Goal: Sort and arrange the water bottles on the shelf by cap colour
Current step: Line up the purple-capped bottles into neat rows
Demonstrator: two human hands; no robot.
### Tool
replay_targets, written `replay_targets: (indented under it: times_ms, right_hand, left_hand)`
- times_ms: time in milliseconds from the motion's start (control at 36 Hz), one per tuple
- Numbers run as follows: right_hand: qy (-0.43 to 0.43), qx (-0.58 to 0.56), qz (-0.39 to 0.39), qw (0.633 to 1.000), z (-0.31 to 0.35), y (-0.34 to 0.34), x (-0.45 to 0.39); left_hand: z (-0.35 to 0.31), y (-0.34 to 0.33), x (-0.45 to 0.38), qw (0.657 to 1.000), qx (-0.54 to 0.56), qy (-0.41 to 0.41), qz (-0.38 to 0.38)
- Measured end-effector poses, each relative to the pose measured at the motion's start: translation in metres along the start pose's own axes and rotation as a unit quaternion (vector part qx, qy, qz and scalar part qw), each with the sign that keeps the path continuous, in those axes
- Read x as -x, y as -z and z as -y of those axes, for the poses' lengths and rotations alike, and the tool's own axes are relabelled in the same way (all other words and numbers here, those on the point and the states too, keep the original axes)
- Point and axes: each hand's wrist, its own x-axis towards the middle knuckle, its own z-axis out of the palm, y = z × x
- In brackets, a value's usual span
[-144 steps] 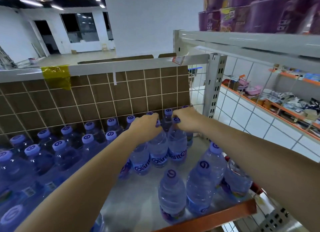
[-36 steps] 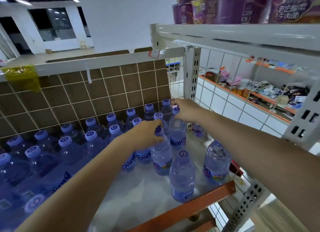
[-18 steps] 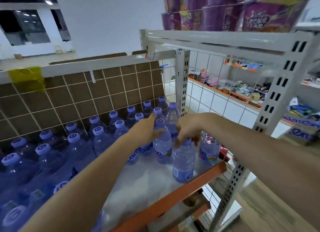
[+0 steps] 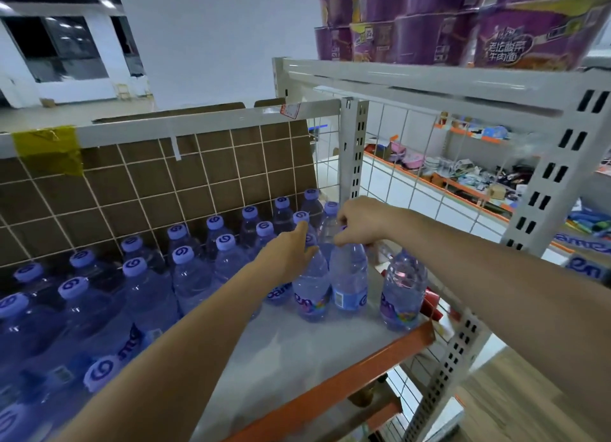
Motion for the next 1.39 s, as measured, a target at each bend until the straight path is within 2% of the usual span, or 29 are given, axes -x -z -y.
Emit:
replay_targets:
  times_ms: [333,500,667,833,1000,1056,1139,1278,1389]
  right_hand:
    - [0.038,0.053,-0.006,0.998,-0.017,-0.008,-0.027]
    - [0.029,0.036,-0.034,0.998,-0.019,-0.014,-0.034]
    - [0.02,0.04,0.007,0.999,-0.021,-0.008,-0.026]
    - [-0.027,0.056,0.01,0.998,-0.02,0.003,0.0]
    - [-0.173,0.177,0.067,0.967,-0.016,0.003,0.036]
    - [-0.197,0.194,0.089,0.957,-0.013,0.0,0.045]
    - [-0.208,0.206,0.125,0.948,-0.006,-0.004,0.054]
    - [-0.214,0.152,0.072,0.962,0.015,-0.001,0.073]
    - [-0.174,0.101,0.067,0.977,0.031,-0.005,0.069]
  left_hand:
    - [-0.012,-0.003,-0.007,1.0,-0.006,0.016,0.001]
    - [-0.015,-0.005,-0.005,0.999,0.011,0.034,-0.006]
    - [-0.016,-0.003,-0.002,0.999,0.029,0.037,0.005]
    - [-0.014,0.004,0.011,0.998,0.039,0.036,0.026]
    - [0.002,0.025,0.043,0.998,-0.032,0.023,0.055]
    - [0.007,0.036,0.057,0.996,-0.054,0.023,0.071]
    - [0.022,0.051,0.078,0.993,-0.073,0.04,0.083]
    - [0.055,0.072,0.112,0.981,-0.121,0.09,0.121]
    - [0.076,0.085,0.136,0.961,-0.158,0.144,0.176]
